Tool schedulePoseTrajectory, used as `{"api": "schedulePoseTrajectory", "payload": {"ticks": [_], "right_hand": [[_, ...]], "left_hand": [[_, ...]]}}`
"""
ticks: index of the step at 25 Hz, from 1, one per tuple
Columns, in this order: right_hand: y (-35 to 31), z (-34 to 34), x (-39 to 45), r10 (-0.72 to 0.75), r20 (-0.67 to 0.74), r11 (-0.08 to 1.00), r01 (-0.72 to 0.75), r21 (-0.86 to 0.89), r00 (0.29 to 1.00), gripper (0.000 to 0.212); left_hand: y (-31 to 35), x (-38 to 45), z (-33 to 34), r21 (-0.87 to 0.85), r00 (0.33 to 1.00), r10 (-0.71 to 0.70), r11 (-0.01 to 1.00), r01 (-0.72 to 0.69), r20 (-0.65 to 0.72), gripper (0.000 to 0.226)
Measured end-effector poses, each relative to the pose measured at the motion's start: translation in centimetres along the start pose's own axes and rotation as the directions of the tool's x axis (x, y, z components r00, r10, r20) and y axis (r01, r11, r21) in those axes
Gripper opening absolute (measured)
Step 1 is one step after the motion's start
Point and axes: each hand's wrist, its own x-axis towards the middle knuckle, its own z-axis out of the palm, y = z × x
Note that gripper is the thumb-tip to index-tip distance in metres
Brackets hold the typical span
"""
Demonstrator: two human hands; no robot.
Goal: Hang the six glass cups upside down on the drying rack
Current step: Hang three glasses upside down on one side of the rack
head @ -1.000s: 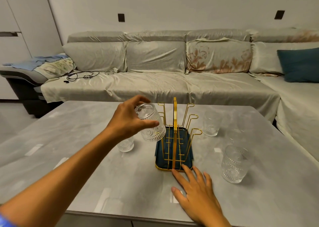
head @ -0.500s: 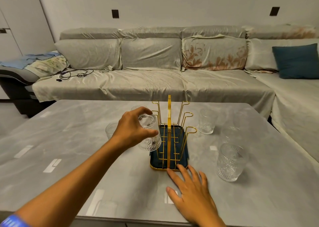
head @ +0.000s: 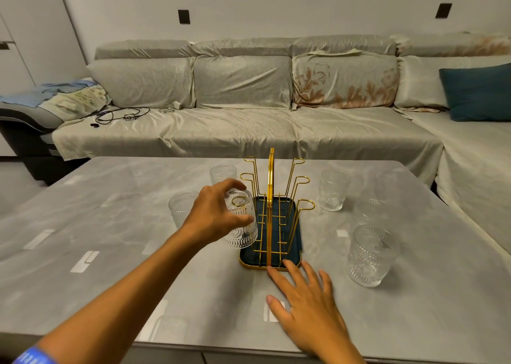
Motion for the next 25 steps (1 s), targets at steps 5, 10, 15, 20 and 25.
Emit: {"api": "schedulePoseTrajectory", "payload": {"ticks": [5, 10, 15, 20, 25], "right_hand": [[-0.2, 0.0, -0.1, 0.007, 0.001, 1.000, -0.007, -0.004, 1.000, 0.063], [-0.3, 0.0, -0.1, 0.029, -0.017, 0.999, -0.029, 0.013, 0.999, 0.070], [-0.2, 0.1, -0.2, 0.043, -0.052, 0.999, -0.042, 0.027, 0.998, 0.075], [-0.1, 0.1, -0.3, 0.026, -0.087, 0.996, -0.019, 0.083, 0.996, 0.070], [0.0, 0.5, -0.3, 0.220, -0.220, 0.971, -0.193, 0.138, 0.950, 0.061]], "left_hand": [[0.0, -0.9, -0.2, 0.003, 1.000, -0.006, 1.000, 0.006, -0.001, 0.064], [0.3, -0.9, -0.5, -0.009, 1.000, -0.001, 1.000, 0.000, -0.009, 0.063], [0.4, -1.2, -0.3, -0.039, 1.000, 0.007, 0.999, -0.008, -0.024, 0.062], [0.1, -1.3, -0.5, -0.060, 0.999, 0.028, 0.998, -0.026, 0.029, 0.063], [-6.7, -4.0, -1.7, -0.459, 0.886, -0.297, 0.881, 0.111, -0.355, 0.040]]}}
